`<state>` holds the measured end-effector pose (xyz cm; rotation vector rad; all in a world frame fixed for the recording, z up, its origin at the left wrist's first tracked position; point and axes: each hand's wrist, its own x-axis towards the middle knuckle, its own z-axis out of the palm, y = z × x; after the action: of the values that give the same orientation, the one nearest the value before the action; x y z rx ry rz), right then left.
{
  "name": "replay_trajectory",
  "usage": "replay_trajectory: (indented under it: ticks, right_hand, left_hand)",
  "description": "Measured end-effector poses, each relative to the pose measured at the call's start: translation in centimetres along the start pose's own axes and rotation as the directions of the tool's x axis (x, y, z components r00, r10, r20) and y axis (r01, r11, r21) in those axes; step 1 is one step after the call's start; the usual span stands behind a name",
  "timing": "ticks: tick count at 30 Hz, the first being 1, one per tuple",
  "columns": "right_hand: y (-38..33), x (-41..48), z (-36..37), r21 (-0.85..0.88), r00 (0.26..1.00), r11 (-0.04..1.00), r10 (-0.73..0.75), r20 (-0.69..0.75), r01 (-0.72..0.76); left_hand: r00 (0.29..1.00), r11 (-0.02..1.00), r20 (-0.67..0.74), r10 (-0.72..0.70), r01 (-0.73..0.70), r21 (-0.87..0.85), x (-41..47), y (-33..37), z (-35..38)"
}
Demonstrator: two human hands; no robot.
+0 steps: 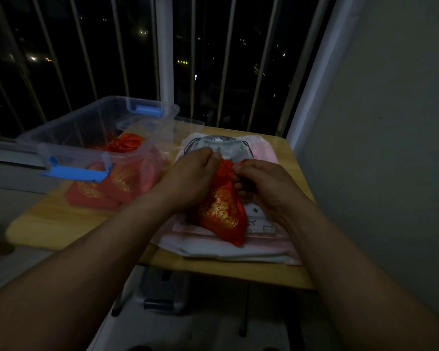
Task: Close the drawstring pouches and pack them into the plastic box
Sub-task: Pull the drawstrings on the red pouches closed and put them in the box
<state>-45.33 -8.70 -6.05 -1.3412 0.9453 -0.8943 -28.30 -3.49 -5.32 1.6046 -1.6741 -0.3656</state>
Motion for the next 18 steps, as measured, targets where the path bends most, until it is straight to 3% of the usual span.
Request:
replay_trajectory:
  ticks: [2,5,10,13,15,18]
  right_hand:
    - [-0.1,-0.1,0.0,-0.043,1.000,0.999,-0.024,-0.019,0.023]
    - [-0.1,-0.2,0.1,-0.096,0.995,0.993,-0.075,-0.072,0.068]
    - [-0.2,-0.1,-0.1,-0.095,0.993,0.990,-0.107,-0.046,0.102]
    - [-0.1,0.1,-0.5,-0.095,0.995,0.990,-0.099,0.011,0.100]
    - [-0.2,0.0,-0.8,-0.157,0.992,0.980,-0.120,0.030,0.123]
    - [-0.4,-0.2,-1.1,-0.241,0.987,0.957,-0.150,0.057,0.160]
  left_hand:
    - [0.999,1.000,-0.041,-0.001,0.001,0.010,-0.2,0.4,-0.2]
    - [0.991,0.981,-0.064,0.115,-0.103,0.163,-0.5,0.9,-0.4]
    - [0.927,0.963,0.322,0.195,-0.242,0.114,-2.1,2.5,-0.3]
    - [0.978,0.993,0.173,0.118,-0.116,-0.025,-1.6,1.8,-0.8]
    - [0.996,0.997,0.045,0.075,-0.074,-0.023,-0.6,0.7,-1.4]
    - [0.993,0.999,0.106,0.046,-0.043,-0.022,0.0,-0.1,-1.2]
